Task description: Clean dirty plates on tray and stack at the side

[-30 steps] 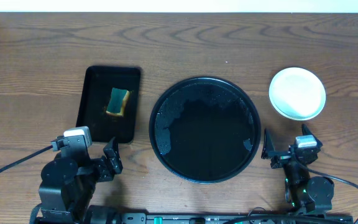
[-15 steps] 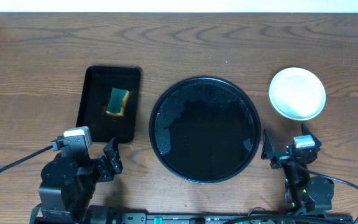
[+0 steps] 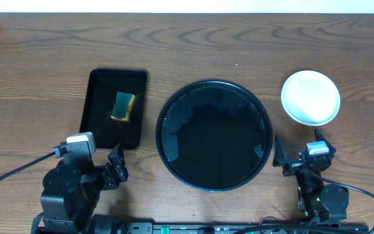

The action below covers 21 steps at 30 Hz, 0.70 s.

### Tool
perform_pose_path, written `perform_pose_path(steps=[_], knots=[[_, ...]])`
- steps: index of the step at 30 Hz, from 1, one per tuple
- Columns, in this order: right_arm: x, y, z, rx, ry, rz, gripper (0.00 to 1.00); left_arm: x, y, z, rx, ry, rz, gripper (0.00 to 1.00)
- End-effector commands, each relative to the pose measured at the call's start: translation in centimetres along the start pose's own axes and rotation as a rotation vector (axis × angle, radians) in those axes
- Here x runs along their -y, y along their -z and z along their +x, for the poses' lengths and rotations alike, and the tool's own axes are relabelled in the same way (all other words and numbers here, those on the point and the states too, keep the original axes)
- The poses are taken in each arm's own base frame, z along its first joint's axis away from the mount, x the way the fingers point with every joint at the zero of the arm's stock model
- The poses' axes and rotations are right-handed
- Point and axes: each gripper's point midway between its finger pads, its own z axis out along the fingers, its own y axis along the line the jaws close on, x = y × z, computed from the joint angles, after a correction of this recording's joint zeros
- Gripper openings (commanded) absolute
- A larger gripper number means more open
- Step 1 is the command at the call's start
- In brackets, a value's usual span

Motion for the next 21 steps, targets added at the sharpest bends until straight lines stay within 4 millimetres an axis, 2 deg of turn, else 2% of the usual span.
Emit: perform_pose_path(steps=[1, 11, 16, 21], knots=[[0.0, 0.0, 0.0, 0.001, 0.011, -0.003, 0.99, -0.2, 0.0, 0.0, 0.002, 0.015, -0.009, 0.86], [0.0, 0.0, 0.0, 0.001, 0.012, -0.003, 0.99, -0.5, -0.4, 0.6, -0.012, 0.006, -0.02, 0.86], [0.0, 0.0, 0.0, 0.001, 0.012, -0.003, 0.99, -1.0, -2.7, 3.1, -0.033, 0.001, -0.026, 0.86], [0.0, 0.0, 0.0, 0.001, 0.011, -0.003, 0.99, -1.3, -5.5, 4.3, 0.109, -0.004, 0.01, 0.86]])
